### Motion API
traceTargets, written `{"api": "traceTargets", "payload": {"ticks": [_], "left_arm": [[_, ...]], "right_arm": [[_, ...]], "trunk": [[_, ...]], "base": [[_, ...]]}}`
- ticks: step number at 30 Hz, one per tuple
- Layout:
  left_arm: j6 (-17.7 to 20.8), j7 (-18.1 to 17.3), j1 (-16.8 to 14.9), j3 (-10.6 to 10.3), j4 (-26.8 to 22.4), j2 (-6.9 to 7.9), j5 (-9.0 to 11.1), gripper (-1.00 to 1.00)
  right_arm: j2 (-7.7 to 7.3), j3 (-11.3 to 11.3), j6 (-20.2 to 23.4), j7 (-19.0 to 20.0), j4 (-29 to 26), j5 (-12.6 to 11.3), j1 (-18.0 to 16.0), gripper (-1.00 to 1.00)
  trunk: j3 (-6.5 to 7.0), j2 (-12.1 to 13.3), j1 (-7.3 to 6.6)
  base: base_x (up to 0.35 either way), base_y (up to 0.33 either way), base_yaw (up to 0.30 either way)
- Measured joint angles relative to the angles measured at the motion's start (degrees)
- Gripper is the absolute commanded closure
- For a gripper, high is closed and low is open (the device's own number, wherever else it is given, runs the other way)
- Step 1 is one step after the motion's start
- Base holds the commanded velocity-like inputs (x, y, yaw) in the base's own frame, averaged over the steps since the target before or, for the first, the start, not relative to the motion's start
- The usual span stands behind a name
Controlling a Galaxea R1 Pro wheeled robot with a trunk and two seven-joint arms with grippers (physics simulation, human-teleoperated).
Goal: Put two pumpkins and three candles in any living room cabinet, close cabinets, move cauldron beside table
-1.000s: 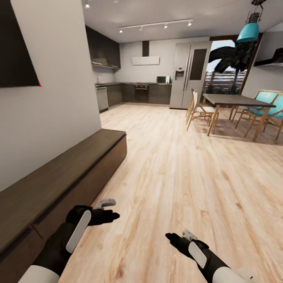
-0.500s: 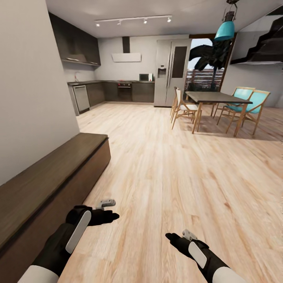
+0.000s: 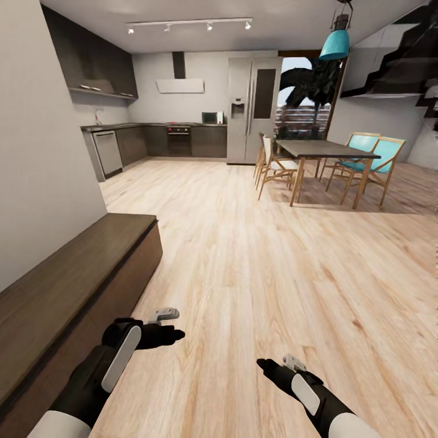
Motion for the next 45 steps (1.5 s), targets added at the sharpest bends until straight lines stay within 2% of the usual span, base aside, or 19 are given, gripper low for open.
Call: {"api": "traceTargets", "payload": {"ticks": [32, 45], "left_arm": [[-0.01, 0.0, 0.0, -0.09, -0.09, 0.0, 0.0, -1.0], [0.0, 0.0, 0.01, -0.15, -0.1, 0.01, 0.01, -1.0]], "right_arm": [[0.03, -0.01, 0.0, -0.09, 0.0, 0.02, 0.0, -1.0], [0.03, -0.01, -0.01, -0.09, 0.02, 0.08, -0.01, -1.0]], "trunk": [[-0.37, 0.0, 0.0], [-0.43, 0.0, 0.0]], "base": [[0.341, 0.003, -0.098], [0.342, 0.0, -0.012]]}}
